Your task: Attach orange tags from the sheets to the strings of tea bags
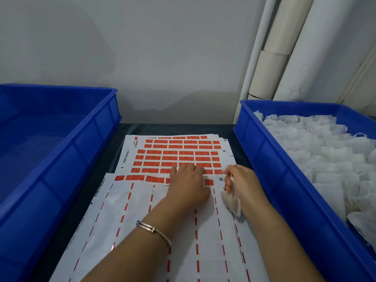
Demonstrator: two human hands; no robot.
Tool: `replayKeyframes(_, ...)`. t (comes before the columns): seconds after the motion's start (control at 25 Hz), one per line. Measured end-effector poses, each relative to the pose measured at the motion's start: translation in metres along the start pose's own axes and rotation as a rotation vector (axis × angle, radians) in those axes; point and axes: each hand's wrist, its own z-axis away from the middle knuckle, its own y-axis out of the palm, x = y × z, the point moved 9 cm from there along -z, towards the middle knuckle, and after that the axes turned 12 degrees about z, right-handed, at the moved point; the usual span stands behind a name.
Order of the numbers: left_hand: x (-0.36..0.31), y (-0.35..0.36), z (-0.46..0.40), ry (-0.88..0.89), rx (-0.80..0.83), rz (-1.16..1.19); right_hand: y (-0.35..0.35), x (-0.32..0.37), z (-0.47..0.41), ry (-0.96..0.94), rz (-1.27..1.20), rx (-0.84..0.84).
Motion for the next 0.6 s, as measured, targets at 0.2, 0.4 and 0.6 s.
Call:
replayKeyframes(0.2, 0.012, -0.009, 0.003, -0.055, -0.085, 0.421, -0.006, 0.002, 0.001, -0.174, 0.214, -0.074)
replayKeyframes(0.4, 0.008, -0.022, 0.008, 0.005, -0.145, 0.441, 0.008, -0.004, -0.001, -0.134, 0.246, 0.149)
replayKeyframes(0.6, -0.007, -0.038, 0.026, 0.209, -0.311, 0.184, 0.006, -0.006, -0.005, -0.118, 0.142, 0.176)
